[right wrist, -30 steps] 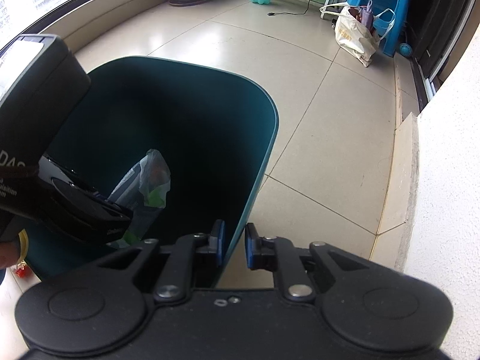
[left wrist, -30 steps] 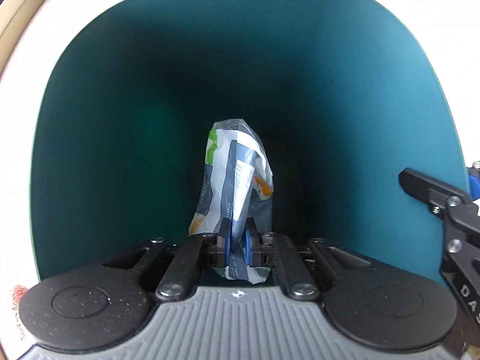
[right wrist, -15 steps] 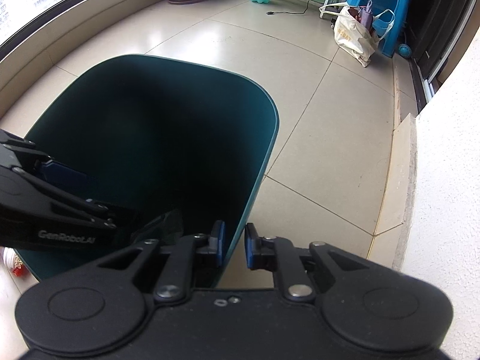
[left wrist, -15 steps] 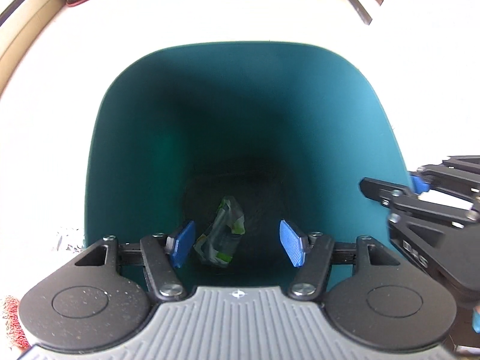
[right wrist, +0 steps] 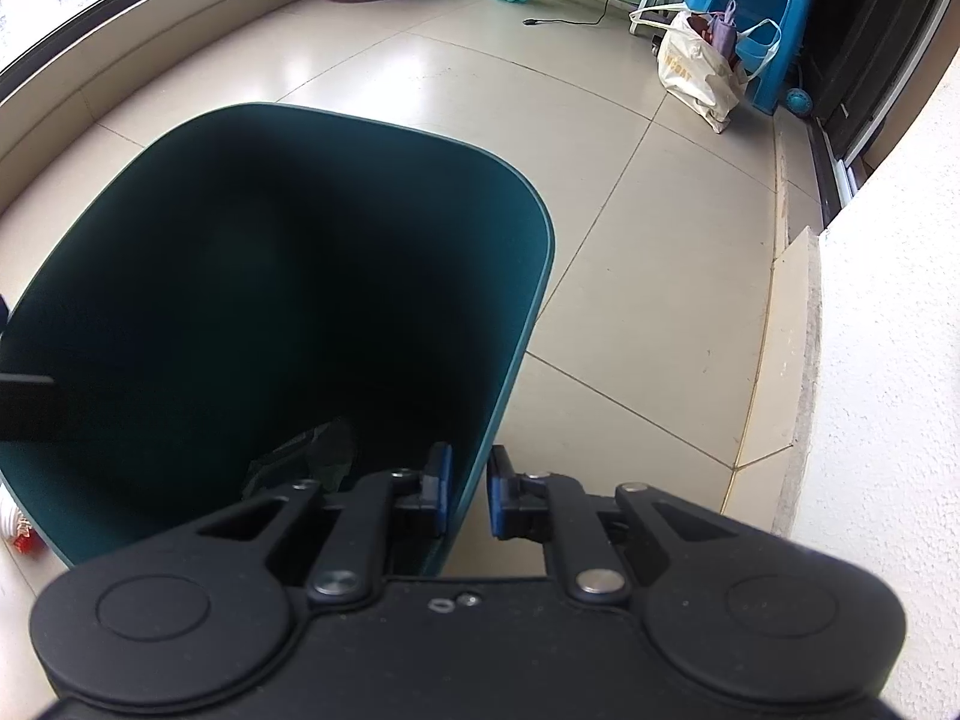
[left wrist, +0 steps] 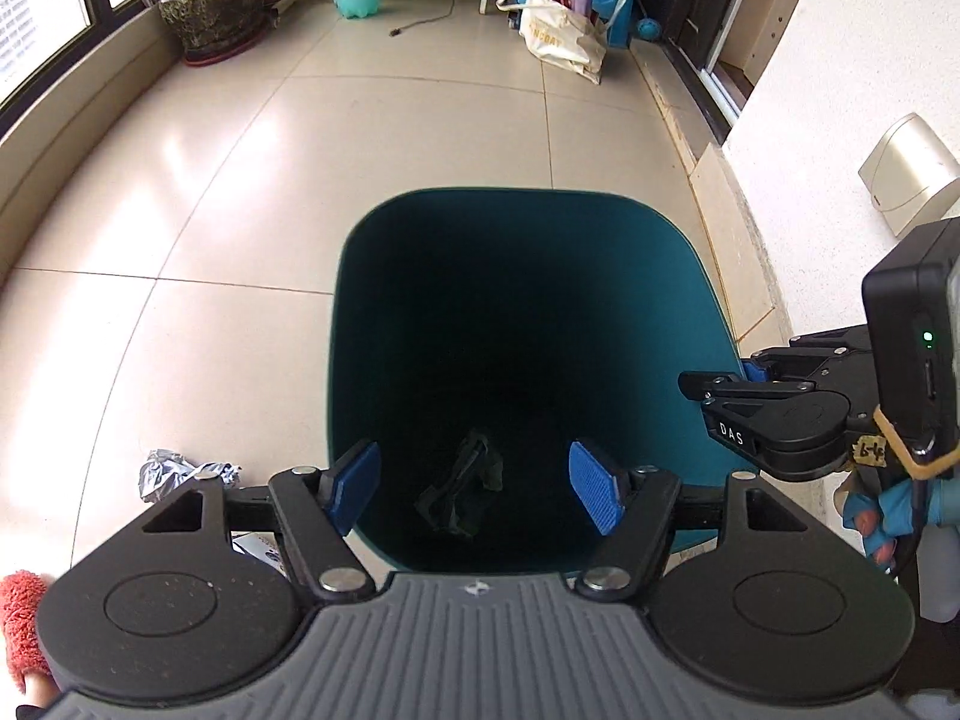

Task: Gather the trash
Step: 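Move the left tool back down to the trash pile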

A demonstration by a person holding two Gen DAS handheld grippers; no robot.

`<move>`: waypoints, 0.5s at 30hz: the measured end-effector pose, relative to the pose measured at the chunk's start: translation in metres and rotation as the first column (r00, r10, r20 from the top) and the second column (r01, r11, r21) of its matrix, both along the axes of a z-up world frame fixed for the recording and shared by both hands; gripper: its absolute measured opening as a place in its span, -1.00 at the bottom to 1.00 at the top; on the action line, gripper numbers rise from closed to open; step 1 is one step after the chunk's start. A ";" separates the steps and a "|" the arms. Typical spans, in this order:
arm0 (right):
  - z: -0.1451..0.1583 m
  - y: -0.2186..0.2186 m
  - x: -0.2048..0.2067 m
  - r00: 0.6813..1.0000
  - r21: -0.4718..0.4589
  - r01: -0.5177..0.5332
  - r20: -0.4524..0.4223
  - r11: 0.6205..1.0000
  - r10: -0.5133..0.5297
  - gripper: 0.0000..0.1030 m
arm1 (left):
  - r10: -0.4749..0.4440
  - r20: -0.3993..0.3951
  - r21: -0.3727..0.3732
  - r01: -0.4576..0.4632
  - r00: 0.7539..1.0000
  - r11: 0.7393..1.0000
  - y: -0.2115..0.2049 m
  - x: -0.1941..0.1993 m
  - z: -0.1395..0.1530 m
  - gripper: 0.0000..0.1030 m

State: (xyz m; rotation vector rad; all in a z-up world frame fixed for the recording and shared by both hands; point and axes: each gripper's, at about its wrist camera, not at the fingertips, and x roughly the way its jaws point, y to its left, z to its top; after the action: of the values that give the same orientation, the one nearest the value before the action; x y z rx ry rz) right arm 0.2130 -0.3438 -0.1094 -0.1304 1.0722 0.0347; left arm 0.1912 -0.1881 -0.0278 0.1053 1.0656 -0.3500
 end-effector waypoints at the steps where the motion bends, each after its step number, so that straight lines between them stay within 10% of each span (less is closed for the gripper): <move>1: 0.000 0.000 0.000 1.000 -0.002 0.001 -0.001 1.000 -0.001 -0.79 | 0.010 0.021 0.005 -0.010 1.000 1.000 0.006 -0.006 0.008 0.34; 15: 0.000 0.004 0.001 1.000 -0.009 0.008 0.001 1.000 -0.008 -0.79 | 0.173 0.033 0.013 -0.173 0.984 0.985 0.086 -0.037 0.000 0.47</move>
State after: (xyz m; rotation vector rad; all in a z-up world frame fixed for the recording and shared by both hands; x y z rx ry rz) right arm 0.2137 -0.3402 -0.1092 -0.1347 1.0722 0.0224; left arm 0.1540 -0.1019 -0.0281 0.0318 1.0377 -0.1823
